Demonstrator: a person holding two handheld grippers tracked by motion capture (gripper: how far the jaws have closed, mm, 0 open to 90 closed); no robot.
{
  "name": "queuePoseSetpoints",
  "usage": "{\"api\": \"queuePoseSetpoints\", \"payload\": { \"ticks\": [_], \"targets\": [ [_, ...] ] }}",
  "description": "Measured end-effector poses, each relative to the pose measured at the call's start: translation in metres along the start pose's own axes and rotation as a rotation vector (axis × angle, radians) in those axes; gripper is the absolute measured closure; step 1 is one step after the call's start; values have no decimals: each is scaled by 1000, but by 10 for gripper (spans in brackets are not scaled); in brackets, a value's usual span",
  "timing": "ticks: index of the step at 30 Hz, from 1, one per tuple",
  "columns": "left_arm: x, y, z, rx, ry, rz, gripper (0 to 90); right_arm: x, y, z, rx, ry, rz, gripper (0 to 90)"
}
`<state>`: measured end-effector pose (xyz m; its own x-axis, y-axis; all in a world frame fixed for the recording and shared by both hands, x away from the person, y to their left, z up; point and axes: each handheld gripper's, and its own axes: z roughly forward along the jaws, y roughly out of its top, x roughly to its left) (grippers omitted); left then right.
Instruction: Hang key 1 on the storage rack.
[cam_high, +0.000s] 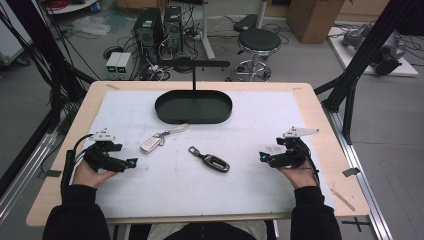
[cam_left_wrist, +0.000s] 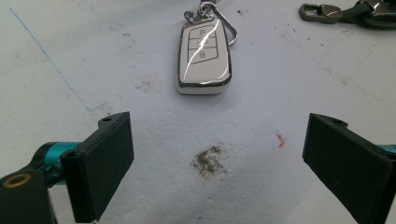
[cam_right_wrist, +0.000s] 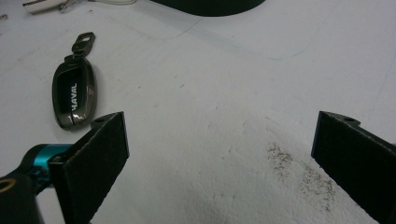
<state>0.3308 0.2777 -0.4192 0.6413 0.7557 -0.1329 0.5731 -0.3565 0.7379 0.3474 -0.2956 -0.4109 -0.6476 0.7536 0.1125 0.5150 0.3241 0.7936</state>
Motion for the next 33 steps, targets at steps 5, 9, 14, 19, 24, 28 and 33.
{"api": "queuePoseSetpoints", "payload": {
  "ticks": [5,9,14,19,24,28,33],
  "targets": [
    [0,0,1,5,5,5,93,-2,-1,-1,-4,-7,6,31],
    [0,0,1,-1,2,0,94,-3,-2,0,5,-2,9,32],
    [0,0,1,1,4,1,93,-3,-2,3,16,-8,7,32],
    [0,0,3,12,7,7,93,-2,-2,4,15,-12,6,31],
    [3,0,2,-4,10,-13,93,-2,-2,4,9,-9,9,31],
    [5,2,2,-8,4,-14,94,-3,-1,3,2,-12,10,32],
    [8,8,0,-23,-13,-30,94,-2,-1,5,-2,-21,-4,31]
  ]
}}
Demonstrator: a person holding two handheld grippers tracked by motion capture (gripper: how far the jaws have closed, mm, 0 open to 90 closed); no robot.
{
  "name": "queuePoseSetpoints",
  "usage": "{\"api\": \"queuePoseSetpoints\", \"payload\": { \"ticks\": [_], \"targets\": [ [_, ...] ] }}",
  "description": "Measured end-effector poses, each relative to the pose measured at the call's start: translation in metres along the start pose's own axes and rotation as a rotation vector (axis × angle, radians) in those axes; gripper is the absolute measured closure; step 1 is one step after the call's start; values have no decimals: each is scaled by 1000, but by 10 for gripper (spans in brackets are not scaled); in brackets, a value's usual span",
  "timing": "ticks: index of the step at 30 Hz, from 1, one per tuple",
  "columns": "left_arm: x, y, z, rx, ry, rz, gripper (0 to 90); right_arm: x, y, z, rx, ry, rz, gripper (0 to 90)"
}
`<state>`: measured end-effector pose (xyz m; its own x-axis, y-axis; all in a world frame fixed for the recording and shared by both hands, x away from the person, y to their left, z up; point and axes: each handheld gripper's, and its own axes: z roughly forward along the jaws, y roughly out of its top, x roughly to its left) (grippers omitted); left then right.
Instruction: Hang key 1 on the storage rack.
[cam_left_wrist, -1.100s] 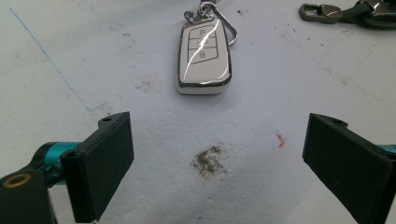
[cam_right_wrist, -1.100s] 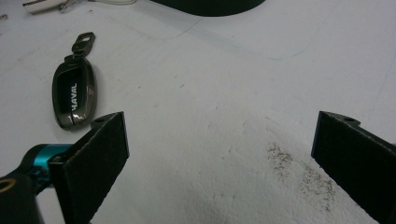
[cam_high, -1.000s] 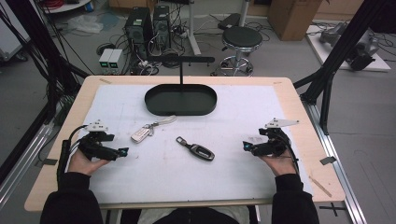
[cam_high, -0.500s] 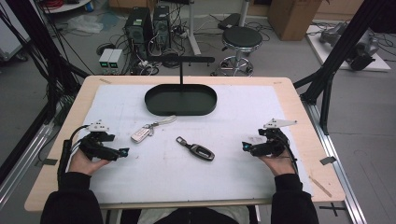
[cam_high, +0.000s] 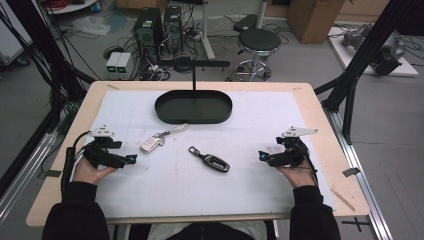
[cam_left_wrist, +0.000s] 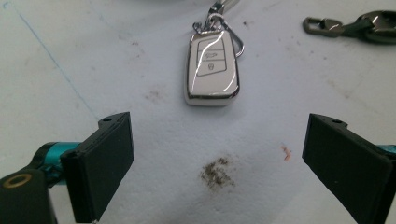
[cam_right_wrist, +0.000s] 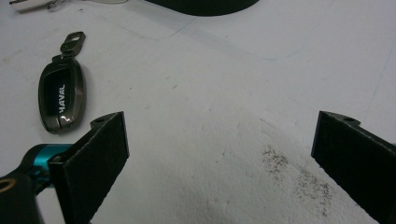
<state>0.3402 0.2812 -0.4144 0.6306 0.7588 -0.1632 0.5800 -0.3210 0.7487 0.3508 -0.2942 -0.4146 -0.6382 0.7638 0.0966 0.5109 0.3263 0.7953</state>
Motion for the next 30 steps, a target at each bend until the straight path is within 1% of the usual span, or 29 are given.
{"api": "queuePoseSetpoints", "payload": {
  "ticks": [1,3,4,5,9,10,12,15,17,19,20,21,23,24,26,27,28,30],
  "targets": [
    [0,2,0,-7,0,-2,94,1,0,0,0,2,4,31],
    [2,3,0,-6,3,4,94,1,1,1,3,0,-3,31],
    [2,5,1,-1,6,7,94,1,1,1,3,0,-3,31],
    [1,7,2,10,9,18,94,1,1,2,3,-3,-3,32],
    [1,15,5,22,-1,37,94,1,1,1,0,-7,1,32],
    [2,17,6,23,-1,35,94,1,1,1,0,-9,2,31],
    [3,20,8,40,12,47,94,1,1,1,-2,-11,-2,32],
    [4,26,10,52,11,55,94,0,1,0,-5,-16,-5,32],
    [5,31,11,66,12,65,94,0,1,-1,-11,-15,3,31],
    [6,36,12,69,5,70,94,0,1,-1,-9,-15,8,32],
    [6,38,13,73,5,76,94,-1,1,0,-9,-17,1,31],
    [6,42,14,66,4,81,94,0,1,0,-8,-17,0,32],
    [6,47,15,61,-7,83,94,0,1,0,-6,-21,-3,32],
    [7,50,16,60,-19,80,94,1,1,0,-2,-21,-1,32],
    [8,56,19,81,-27,89,94,0,1,0,-4,-21,-4,32],
    [9,63,22,99,-30,97,94,0,1,0,-1,-26,-5,32],
    [9,63,22,99,-30,97,94,0,1,0,-1,-26,-5,32],
    [10,69,26,110,-37,106,94,0,1,0,-4,-30,-8,32]
  ]
}}
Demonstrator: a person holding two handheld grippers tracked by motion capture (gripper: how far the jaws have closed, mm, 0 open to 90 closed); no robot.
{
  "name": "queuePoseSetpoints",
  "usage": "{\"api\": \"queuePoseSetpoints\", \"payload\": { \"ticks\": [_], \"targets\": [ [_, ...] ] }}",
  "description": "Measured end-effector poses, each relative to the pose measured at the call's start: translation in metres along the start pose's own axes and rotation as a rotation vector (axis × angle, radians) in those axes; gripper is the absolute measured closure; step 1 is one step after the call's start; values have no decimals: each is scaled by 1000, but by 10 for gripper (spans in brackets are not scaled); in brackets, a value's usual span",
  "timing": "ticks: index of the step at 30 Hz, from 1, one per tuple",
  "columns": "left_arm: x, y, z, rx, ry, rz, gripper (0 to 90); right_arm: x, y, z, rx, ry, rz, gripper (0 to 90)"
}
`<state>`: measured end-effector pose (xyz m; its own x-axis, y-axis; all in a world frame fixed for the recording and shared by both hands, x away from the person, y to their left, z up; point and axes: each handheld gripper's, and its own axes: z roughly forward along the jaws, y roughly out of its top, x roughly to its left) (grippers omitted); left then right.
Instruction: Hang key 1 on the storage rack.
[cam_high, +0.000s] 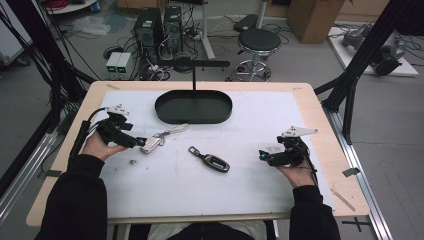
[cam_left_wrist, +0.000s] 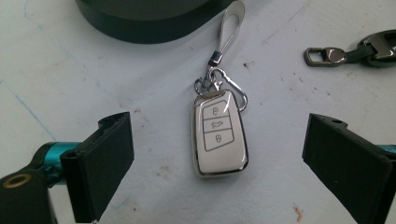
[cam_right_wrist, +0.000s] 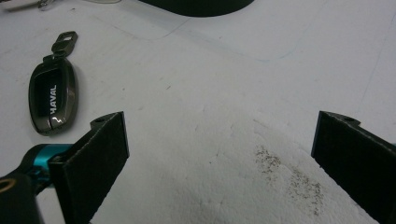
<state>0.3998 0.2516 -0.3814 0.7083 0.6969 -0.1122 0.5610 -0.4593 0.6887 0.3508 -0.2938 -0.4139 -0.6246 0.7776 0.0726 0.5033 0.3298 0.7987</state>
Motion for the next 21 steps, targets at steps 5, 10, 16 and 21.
{"api": "queuePoseSetpoints", "payload": {
  "ticks": [5,10,16,21],
  "targets": [
    [0,13,6,0,-5,20,94,0,0,0,1,1,-8,32],
    [-1,28,14,30,-17,52,94,1,0,0,2,3,-6,32],
    [-3,42,24,67,-34,87,96,1,0,-1,-5,8,-6,31],
    [-7,52,38,80,-51,109,97,2,0,0,-1,11,-14,32]
  ]
}}
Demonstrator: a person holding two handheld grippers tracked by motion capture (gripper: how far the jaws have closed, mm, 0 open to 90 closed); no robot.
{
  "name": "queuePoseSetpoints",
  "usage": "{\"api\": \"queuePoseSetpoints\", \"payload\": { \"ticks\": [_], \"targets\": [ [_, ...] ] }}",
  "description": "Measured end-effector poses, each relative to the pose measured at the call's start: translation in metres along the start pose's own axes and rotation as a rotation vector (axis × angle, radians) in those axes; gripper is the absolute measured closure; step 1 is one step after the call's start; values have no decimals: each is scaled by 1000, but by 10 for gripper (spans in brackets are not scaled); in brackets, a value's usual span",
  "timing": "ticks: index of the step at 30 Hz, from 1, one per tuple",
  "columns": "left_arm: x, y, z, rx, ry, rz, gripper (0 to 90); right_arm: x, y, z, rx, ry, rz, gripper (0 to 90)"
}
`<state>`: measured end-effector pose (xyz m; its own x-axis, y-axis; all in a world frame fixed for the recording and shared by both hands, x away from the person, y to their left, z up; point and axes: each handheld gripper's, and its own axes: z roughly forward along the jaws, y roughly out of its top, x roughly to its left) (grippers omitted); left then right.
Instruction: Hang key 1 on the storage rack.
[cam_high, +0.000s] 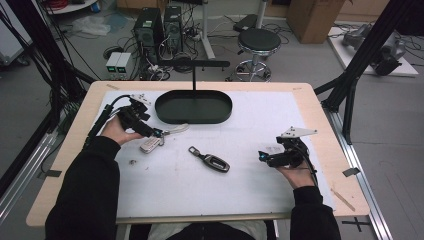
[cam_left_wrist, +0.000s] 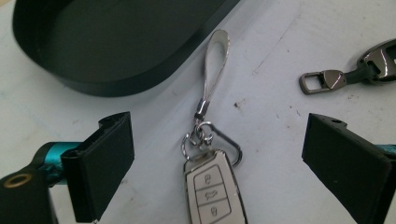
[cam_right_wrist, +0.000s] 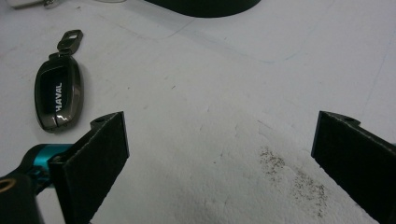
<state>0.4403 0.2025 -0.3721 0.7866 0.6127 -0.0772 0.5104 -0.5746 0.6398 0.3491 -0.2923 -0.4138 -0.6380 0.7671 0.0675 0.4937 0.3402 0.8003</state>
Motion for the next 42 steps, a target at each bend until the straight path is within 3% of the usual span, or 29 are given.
{"api": "queuePoseSetpoints", "payload": {
  "ticks": [6,13,15,24,28,30,38,42],
  "targets": [
    [-1,10,18,27,-15,24,101,0,0,-1,-10,-4,-8,31],
    [-3,10,35,74,-25,31,119,-3,-2,-4,-17,-6,3,31],
    [-2,10,40,101,-27,51,122,-4,-3,-4,-16,-4,3,31],
    [-1,15,60,130,-30,60,140,-4,-3,-3,-11,-2,3,31],
    [0,15,69,150,-58,31,165,-4,-3,-3,-9,0,2,32],
    [0,16,72,155,-61,37,172,-4,-4,-3,-10,2,3,31],
    [-3,21,79,158,-42,49,340,-3,-4,-3,-12,2,-4,32],
    [-4,24,80,169,-43,61,498,-4,-4,-3,-15,-4,-1,32]
  ]
}}
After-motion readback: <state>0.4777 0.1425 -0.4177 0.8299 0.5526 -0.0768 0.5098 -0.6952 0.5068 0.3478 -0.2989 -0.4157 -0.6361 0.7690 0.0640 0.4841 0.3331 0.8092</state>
